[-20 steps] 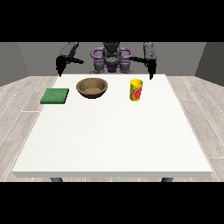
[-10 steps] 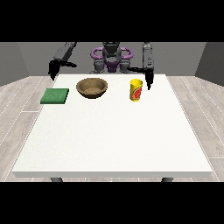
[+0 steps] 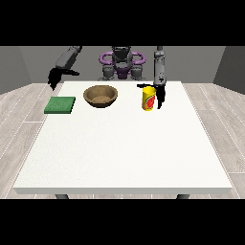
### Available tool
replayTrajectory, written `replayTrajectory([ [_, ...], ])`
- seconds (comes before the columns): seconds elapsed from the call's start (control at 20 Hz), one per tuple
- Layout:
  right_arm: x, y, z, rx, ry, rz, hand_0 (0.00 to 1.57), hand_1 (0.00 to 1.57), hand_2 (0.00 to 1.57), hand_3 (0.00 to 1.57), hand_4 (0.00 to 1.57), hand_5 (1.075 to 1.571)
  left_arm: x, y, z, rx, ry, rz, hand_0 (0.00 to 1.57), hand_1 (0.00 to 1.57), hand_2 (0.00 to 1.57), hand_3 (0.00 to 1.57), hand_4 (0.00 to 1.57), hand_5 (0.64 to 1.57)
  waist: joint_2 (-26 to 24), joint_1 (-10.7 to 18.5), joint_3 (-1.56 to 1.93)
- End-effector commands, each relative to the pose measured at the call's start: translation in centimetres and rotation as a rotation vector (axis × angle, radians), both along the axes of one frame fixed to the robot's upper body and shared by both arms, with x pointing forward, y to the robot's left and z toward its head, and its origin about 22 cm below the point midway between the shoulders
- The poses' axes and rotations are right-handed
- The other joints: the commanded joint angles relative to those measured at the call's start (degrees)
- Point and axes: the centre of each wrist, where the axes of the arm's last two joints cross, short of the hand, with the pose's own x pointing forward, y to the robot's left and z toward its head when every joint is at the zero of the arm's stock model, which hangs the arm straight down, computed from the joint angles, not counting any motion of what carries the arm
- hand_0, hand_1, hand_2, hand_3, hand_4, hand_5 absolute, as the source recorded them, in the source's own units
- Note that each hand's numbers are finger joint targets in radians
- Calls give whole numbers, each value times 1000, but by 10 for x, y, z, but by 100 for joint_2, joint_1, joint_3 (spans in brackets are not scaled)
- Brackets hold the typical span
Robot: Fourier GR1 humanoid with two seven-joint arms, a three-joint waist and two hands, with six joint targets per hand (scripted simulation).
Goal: Pick the cup and pour the ball into the bowl, then pick the bowl and place it on the pad
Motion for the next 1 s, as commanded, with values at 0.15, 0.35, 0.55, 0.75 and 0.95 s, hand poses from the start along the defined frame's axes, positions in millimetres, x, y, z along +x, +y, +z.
replayTrajectory([
  [0.15, 15, -13, 31, -2, -29, 56, 0, 0, 0, 0, 0, 1558, 3, 4, -4, 329, -26, 240, 1305, 1305, 1571, 1571, 811, 1515, 221, -446, 4],
  [0.35, 9, -30, 47, -33, -84, 85, 0, 0, 0, 0, 0, 1557, 6, 10, -10, 334, -22, 321, 1331, 1331, 1571, 1571, 864, 1509, 450, -789, -3],
  [0.55, 4, -61, 35, -29, -5, 6, 0, 0, 0, 0, 0, 1555, 22, 0, 12, 401, -17, 280, 1354, 1354, 1571, 1571, 901, 1507, 58, -414, 5],
  [0.75, -12, -74, -8, -6, 136, -50, 0, 0, 0, 0, 0, 1556, 19, -24, 12, 540, 47, 250, 1348, 1348, 1571, 1571, 989, 1532, -789, -4, 14],
  [0.95, -35, -93, -39, 29, 249, -144, 0, 0, 0, 0, 0, 1560, 23, -59, 23, 656, 89, 156, 1381, 1381, 1571, 1571, 1033, 1536, -1527, 455, 16],
])
